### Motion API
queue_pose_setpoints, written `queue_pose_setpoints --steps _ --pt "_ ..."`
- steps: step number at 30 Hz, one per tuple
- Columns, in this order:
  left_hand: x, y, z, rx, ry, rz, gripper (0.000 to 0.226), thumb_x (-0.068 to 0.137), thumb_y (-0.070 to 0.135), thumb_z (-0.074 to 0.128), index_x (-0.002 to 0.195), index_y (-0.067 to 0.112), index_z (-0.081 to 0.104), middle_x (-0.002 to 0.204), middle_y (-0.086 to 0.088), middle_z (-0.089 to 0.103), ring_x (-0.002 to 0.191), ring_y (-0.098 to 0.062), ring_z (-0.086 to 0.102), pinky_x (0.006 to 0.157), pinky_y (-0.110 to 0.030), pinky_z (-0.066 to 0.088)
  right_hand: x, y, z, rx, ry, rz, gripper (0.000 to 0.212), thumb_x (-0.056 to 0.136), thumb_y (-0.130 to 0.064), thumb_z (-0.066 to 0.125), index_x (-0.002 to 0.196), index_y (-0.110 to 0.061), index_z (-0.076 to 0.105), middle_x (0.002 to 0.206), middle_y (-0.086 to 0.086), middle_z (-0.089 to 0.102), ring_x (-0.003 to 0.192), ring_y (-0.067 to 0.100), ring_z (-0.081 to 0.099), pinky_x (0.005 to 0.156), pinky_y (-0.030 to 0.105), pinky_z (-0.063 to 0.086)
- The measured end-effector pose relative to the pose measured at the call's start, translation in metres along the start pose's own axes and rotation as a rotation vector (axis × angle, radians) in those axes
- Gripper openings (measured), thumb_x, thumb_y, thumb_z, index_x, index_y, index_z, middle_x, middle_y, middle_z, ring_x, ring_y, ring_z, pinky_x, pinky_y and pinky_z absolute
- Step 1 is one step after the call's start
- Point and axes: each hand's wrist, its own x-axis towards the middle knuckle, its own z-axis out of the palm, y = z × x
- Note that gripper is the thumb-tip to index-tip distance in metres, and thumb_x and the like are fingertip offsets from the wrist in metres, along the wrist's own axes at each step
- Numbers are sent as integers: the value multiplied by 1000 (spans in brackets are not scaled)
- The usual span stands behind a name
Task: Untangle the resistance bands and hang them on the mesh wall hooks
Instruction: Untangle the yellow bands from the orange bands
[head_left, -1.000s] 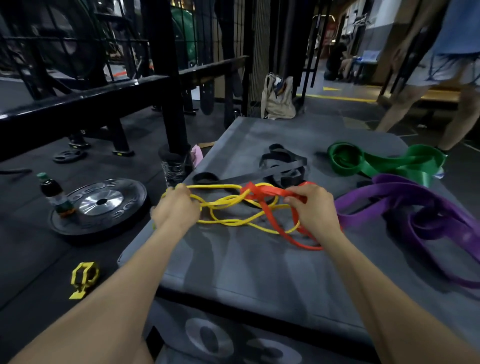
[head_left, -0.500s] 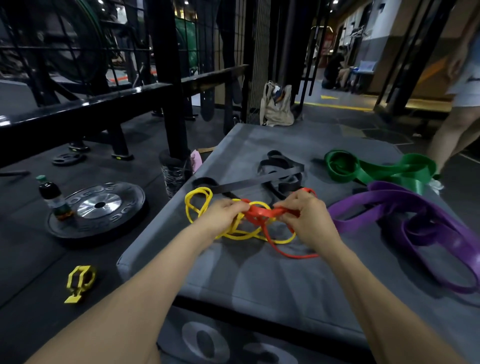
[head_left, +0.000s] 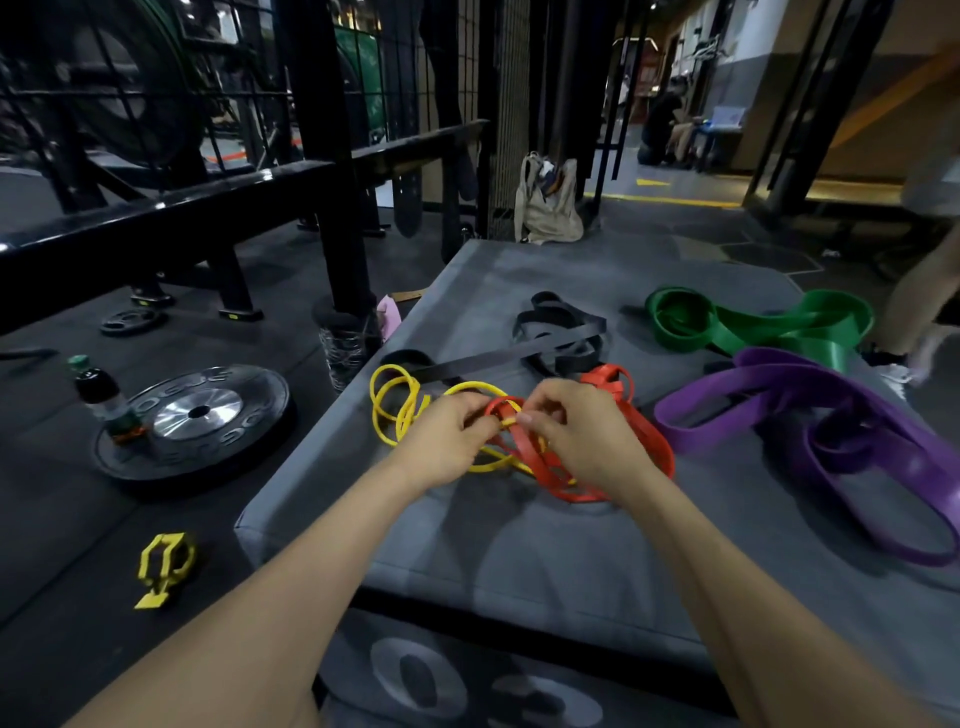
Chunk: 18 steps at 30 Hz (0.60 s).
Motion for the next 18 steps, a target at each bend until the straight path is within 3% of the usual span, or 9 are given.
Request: queue_pose_setpoints --steps 4,8,10,12,15,18 --pt "3 -3 -6 247 36 -21 16 92 14 46 91 17 61 71 -1 60 72 -27 56 69 -37 48 7 8 -14 68 253 116 8 91 -13 56 84 -11 58 76 -3 55 70 10 48 63 20 29" --pt "2 -4 -10 366 14 -94 14 92 25 40 84 21 51 87 -8 66 87 -33 61 79 -46 51 6 27 -24 146 471 316 14 96 -18 48 91 -6 56 82 4 54 79 18 49 66 25 30" --pt "4 -2 -11 402 36 -135 17 93 27 37 83 20 49 93 -10 66 91 -31 61 83 -43 49 6 36 -26 194 510 432 18 97 -19 46 88 -6 53 78 6 52 77 21 49 60 26 27" --pt "7 -2 -11 346 69 -172 24 95 23 37 73 16 45 79 -9 60 82 -30 54 76 -34 45 4 42 -26 152 446 515 20 97 -19 47 90 -2 56 81 10 55 81 25 52 57 30 28" --pt "6 5 -9 176 115 -199 37 96 14 36 59 15 35 60 -2 39 67 -23 38 60 -31 30 1 43 -26 -140 351 374 15 90 -13 55 96 -2 63 97 17 59 100 35 53 80 37 40" --pt "4 11 -8 111 136 -196 37 96 13 36 60 12 41 58 -1 39 60 -18 37 58 -30 28 0 15 -26 -112 338 60 15 85 -8 61 100 -8 66 99 6 56 100 28 54 88 33 41"
